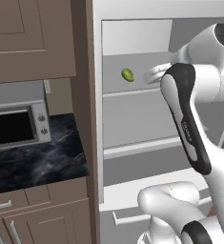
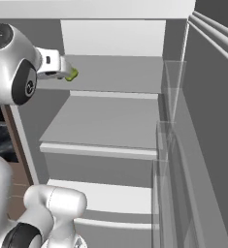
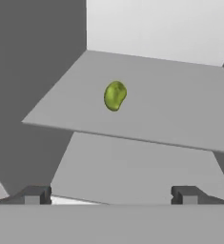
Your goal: Open the fridge, remove the mango, mushroom, and steak, and place them on any counter.
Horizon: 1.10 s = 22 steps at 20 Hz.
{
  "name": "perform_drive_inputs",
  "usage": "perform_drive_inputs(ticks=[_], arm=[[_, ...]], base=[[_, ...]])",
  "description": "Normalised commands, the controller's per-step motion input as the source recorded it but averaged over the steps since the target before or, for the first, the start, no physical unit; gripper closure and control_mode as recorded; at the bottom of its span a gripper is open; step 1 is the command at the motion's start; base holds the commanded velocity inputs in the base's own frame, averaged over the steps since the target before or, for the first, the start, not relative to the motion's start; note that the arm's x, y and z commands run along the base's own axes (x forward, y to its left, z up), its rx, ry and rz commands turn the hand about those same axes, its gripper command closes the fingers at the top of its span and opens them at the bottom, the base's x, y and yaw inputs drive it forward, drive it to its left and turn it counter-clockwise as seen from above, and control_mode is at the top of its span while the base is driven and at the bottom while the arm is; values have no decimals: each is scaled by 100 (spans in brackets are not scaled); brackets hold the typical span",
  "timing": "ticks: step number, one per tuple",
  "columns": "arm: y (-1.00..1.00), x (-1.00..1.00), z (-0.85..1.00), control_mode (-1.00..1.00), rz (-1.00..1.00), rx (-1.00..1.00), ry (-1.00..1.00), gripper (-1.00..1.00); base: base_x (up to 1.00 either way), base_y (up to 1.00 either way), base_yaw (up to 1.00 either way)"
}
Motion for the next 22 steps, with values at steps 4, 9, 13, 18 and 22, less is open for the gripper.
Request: perform_drive_inputs(ticks=[4, 9, 13, 18, 22], arm=[[6, 73, -4, -100, -2, 0, -4, -100], [22, 72, 0, -100, -2, 0, 0, -100], [20, 67, 0, -100, -2, 0, 4, -100], [2, 54, -15, -100, -2, 0, 2, -100], [0, 36, -27, -100, -2, 0, 1, -100]], base=[[0, 0, 0], [0, 0, 0], [0, 0, 0], [0, 0, 0], [0, 0, 0]])
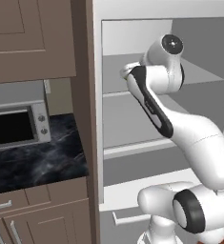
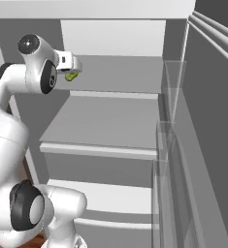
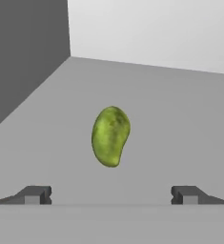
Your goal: Open the fridge, remove the mango, mushroom, and steak, and place them on any counter.
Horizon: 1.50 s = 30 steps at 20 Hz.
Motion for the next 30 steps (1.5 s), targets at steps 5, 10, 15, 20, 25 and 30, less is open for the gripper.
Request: perform_drive_inputs(ticks=[5, 10, 15, 20, 25, 30], arm=[[0, 29, -21, -100, -2, 0, 0, -100], [0, 37, -14, -100, -1, 0, 0, -100], [2, 29, -16, -100, 0, 0, 1, -100], [8, 25, -25, -100, 0, 0, 4, -100], [11, 22, -21, -100, 0, 0, 2, -100], [6, 43, -16, -100, 0, 0, 0, -100]], base=[[0, 0, 0], [0, 0, 0], [0, 0, 0], [0, 0, 0], [0, 0, 0], [0, 0, 0]])
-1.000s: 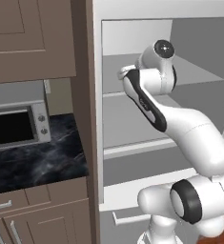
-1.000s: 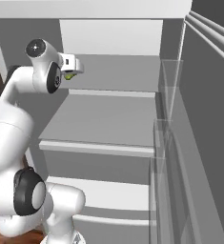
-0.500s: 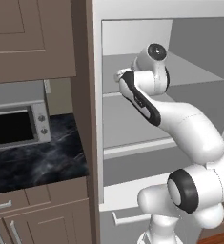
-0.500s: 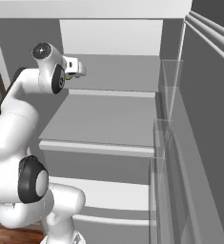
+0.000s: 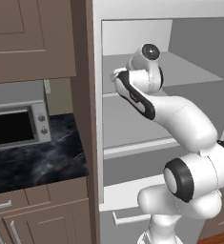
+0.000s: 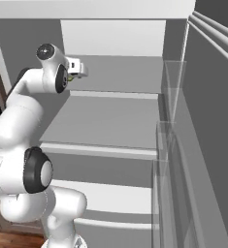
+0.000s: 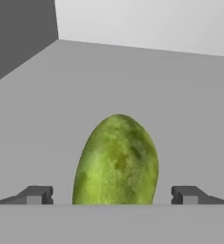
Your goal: Open the fridge, remove the mango, mushroom, and steak, and place them on any counter.
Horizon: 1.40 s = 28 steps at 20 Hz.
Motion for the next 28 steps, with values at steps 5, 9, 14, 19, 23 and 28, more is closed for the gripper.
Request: perform_drive_inputs(ticks=[5, 9, 14, 19, 23, 28], arm=[[1, 17, -22, -100, 0, 0, 2, 100], [0, 0, -32, -100, 0, 0, 4, 100], [-1, -35, -16, -100, 0, 3, -1, 100], [-39, -100, 31, -100, 0, 9, -24, 100], [-54, -100, 45, -100, 0, 9, -16, 100], [-38, -100, 10, -100, 0, 6, -3, 100]], base=[[0, 0, 0], [0, 0, 0], [0, 0, 0], [0, 0, 0], [0, 0, 0], [0, 0, 0]])
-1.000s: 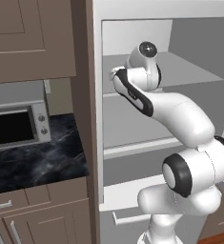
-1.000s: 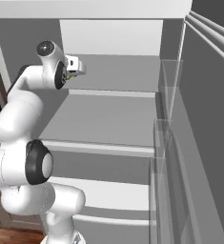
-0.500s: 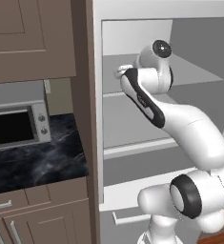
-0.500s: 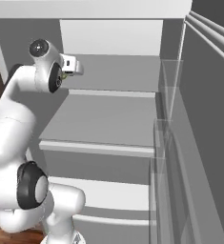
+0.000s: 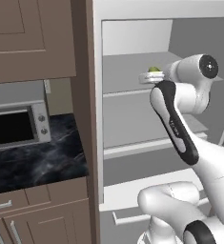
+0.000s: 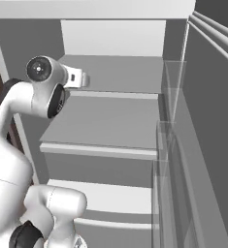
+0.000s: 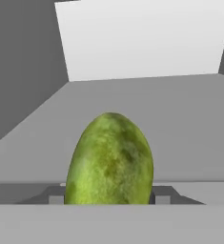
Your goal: Open the fridge, remove the mango, mushroom, and steak, and place them on any counter.
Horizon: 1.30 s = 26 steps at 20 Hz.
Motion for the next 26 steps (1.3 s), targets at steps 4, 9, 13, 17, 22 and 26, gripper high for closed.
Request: perform_drive_inputs(ticks=[4, 9, 13, 17, 22, 26], arm=[[-12, -100, 9, -100, 0, 2, 4, 100], [0, -100, -1, -100, 0, 0, 20, 100], [-1, -100, -31, -100, 0, 0, 30, 100], [0, -90, -69, -100, 0, -1, 35, 100], [-3, -27, -100, -100, 0, -8, 37, 100], [0, -10, -37, 100, 0, -2, 8, 100]], base=[[0, 0, 0], [0, 0, 0], [0, 0, 0], [0, 0, 0], [0, 0, 0], [-45, 3, 0]])
